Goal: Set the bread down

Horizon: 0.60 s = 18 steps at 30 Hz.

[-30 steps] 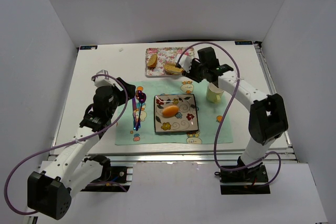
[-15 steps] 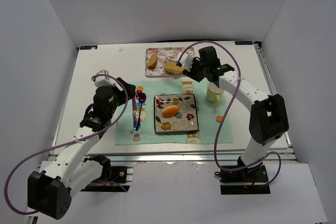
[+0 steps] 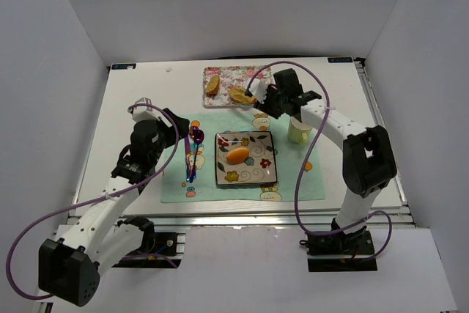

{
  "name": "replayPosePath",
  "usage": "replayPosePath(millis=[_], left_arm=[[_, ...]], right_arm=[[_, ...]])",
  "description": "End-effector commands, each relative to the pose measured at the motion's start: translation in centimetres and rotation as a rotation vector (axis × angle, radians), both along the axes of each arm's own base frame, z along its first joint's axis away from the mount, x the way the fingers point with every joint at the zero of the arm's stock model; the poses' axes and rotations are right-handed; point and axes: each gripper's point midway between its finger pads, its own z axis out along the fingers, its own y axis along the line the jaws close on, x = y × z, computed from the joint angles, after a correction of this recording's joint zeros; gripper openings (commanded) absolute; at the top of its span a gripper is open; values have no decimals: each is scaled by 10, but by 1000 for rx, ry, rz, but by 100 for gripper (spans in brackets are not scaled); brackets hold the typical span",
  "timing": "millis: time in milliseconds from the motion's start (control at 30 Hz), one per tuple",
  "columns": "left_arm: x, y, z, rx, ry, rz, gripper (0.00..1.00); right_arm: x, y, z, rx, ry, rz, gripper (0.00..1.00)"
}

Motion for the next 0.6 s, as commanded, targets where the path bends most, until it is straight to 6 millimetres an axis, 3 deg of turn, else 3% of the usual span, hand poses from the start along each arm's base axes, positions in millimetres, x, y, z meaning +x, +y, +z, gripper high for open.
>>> replayPosePath(millis=[0, 167, 333, 433, 567], left_arm=[[1, 1, 6, -13, -22, 7, 84], [1, 2, 5, -15, -22, 11, 84], [1, 2, 7, -19, -29, 11, 84], [1, 2, 9, -20, -34, 13, 84], [1, 2, 12, -24, -44, 15, 84]], right_arm=[[9, -2, 4, -3, -33, -22, 48], [15, -5, 0, -26, -36, -46, 45], [14, -7, -1, -34, -23, -51, 28], [10, -5, 9, -11, -21, -46, 17], [-1, -5, 44, 49, -46, -48, 10]])
